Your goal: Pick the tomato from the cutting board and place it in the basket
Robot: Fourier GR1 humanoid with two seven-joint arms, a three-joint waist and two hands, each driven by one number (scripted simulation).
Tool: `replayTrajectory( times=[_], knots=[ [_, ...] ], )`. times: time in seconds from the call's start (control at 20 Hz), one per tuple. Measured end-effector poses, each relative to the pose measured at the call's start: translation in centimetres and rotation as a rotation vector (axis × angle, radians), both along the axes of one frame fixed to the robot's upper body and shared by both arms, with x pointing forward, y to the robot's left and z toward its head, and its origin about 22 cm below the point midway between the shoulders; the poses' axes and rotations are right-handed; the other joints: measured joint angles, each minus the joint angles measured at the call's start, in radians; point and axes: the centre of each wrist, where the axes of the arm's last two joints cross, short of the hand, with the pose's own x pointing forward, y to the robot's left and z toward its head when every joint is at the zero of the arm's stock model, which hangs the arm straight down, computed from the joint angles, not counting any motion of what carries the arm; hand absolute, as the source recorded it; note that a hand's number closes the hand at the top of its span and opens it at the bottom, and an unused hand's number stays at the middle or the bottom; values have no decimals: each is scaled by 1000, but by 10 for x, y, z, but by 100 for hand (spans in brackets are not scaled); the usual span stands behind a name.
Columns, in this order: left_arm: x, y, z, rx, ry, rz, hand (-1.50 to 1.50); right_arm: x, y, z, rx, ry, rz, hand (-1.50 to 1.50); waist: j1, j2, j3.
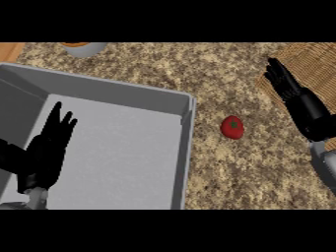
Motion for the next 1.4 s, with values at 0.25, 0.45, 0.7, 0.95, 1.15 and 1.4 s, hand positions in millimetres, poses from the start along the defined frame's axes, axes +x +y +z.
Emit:
replayTrajectory(
  times=[0.25, 0.45, 0.7, 0.95, 1.15, 1.4],
  knots=[
    [1, 6, 7, 85, -99, 14, 0, -12, -3, -18, 72, -27, -352, 150, -26, -27, -24],
    [3, -2, 10, 131, -185, -25, 0, -17, 32, -34, 20, -101, -556, -150, -20, -31, -34],
    [5, -15, 13, 146, -248, -81, 0, -12, 90, -65, -15, -92, -828, -150, 20, -20, -39],
    [4, -17, 12, 159, -264, -87, 0, -7, 86, -98, -115, 9, -1083, -150, 20, -21, -46],
    [4, -15, 11, 169, -261, -81, 0, -13, 63, -127, -222, 142, -1214, -150, 11, -24, -54],
    [4, -16, 10, 179, -265, -88, 0, -20, 50, -151, -320, 336, -1254, -150, 12, -29, -64]
  ],
)
